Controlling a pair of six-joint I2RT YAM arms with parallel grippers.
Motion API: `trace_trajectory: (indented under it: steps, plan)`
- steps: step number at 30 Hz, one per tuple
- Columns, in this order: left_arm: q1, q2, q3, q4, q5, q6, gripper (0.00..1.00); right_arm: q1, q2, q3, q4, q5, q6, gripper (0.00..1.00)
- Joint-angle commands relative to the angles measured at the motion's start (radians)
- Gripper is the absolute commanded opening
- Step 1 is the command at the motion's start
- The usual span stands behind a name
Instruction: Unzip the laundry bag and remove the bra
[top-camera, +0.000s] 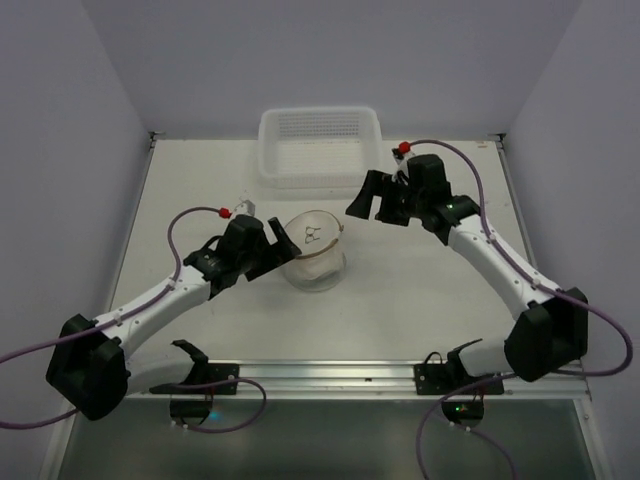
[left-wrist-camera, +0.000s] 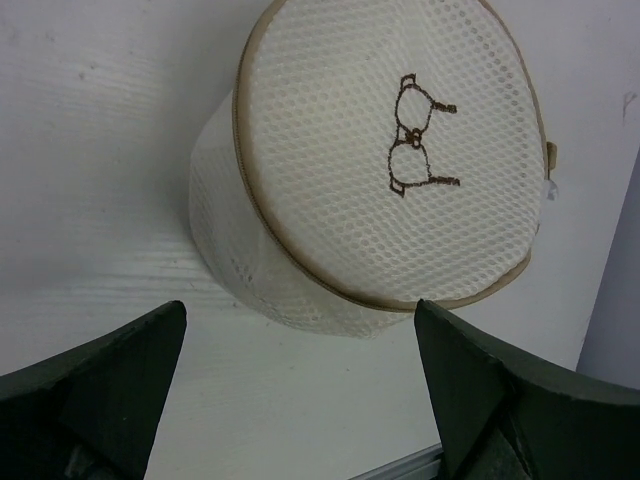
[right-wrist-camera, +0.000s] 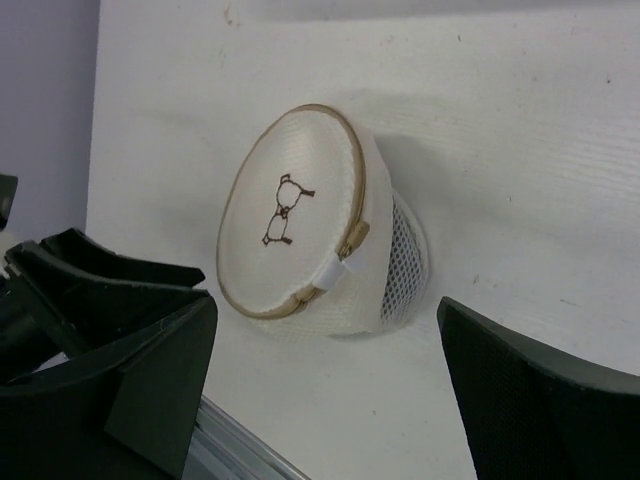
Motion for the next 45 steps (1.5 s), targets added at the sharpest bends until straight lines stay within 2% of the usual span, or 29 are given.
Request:
trace_trajectory:
  steps: [1, 6, 9, 13, 14, 15, 16, 17, 18, 19, 21, 22, 25, 28, 30, 32, 33, 35, 36, 37, 39, 45]
  plan:
    - [-0.021, 0.044, 0.015, 0.112, 0.029, -0.095, 0.99, 0.017, 0.146, 0.093, 0.020, 0.024, 0.046, 0.92]
    - [-0.027, 0.092, -0.001, 0.155, 0.042, -0.094, 0.95, 0.054, 0.322, 0.211, 0.009, 0.035, 0.057, 0.88]
    - [-0.025, 0.115, -0.017, 0.184, 0.055, -0.088, 0.91, 0.069, 0.399, 0.219, 0.041, 0.018, 0.081, 0.82]
    - [-0.022, 0.161, -0.030, 0.233, 0.060, -0.066, 0.80, 0.071, 0.430, 0.148, 0.121, 0.021, 0.123, 0.62]
    - [-0.018, 0.170, -0.028, 0.240, 0.060, -0.048, 0.78, 0.071, 0.424, 0.106, 0.139, 0.018, 0.143, 0.48]
    - [-0.013, 0.191, -0.016, 0.241, 0.056, -0.036, 0.75, 0.071, 0.418, 0.081, 0.173, 0.014, 0.153, 0.41]
    - [-0.007, 0.202, -0.010, 0.244, 0.049, -0.023, 0.66, 0.072, 0.409, 0.056, 0.188, 0.003, 0.164, 0.32]
    - [0.005, 0.214, -0.001, 0.247, 0.046, 0.010, 0.61, 0.074, 0.378, 0.003, 0.222, 0.000, 0.184, 0.18]
    - [0.013, 0.239, 0.024, 0.249, 0.040, 0.030, 0.54, 0.080, 0.357, -0.029, 0.239, 0.000, 0.193, 0.12]
    - [0.025, 0.253, 0.039, 0.258, 0.037, 0.049, 0.43, 0.083, 0.332, -0.092, 0.254, 0.007, 0.218, 0.07]
    - [0.037, 0.300, 0.073, 0.270, 0.043, 0.107, 0.34, 0.097, 0.257, -0.152, 0.297, 0.018, 0.251, 0.00]
    - [0.048, 0.319, 0.113, 0.286, 0.049, 0.125, 0.27, 0.103, 0.234, -0.209, 0.310, 0.026, 0.291, 0.00]
    - [0.060, 0.397, 0.203, 0.309, 0.104, 0.199, 0.16, 0.136, 0.139, -0.315, 0.363, 0.043, 0.395, 0.00]
    - [0.079, 0.470, 0.271, 0.368, 0.149, 0.273, 0.12, 0.176, 0.065, -0.369, 0.411, 0.087, 0.492, 0.00]
    - [0.089, 0.510, 0.324, 0.378, 0.195, 0.313, 0.13, 0.199, 0.045, -0.401, 0.452, 0.107, 0.528, 0.00]
    - [0.105, 0.521, 0.352, 0.385, 0.216, 0.324, 0.28, 0.209, 0.030, -0.412, 0.474, 0.124, 0.572, 0.00]
    - [0.114, 0.517, 0.351, 0.379, 0.232, 0.305, 0.44, 0.212, 0.025, -0.416, 0.488, 0.135, 0.601, 0.00]
    - [0.116, 0.473, 0.331, 0.372, 0.241, 0.284, 0.64, 0.213, 0.022, -0.422, 0.504, 0.147, 0.633, 0.00]
    - [0.116, 0.452, 0.316, 0.349, 0.235, 0.265, 0.82, 0.213, 0.022, -0.425, 0.520, 0.150, 0.643, 0.00]
    - [0.116, 0.428, 0.300, 0.329, 0.224, 0.244, 0.87, 0.213, 0.022, -0.427, 0.531, 0.150, 0.652, 0.00]
    - [0.116, 0.351, 0.236, 0.254, 0.197, 0.167, 0.96, 0.212, 0.036, -0.422, 0.541, 0.147, 0.660, 0.00]
    - [0.106, 0.175, 0.036, 0.244, 0.210, -0.044, 0.96, 0.218, 0.071, -0.436, 0.581, 0.110, 0.680, 0.00]
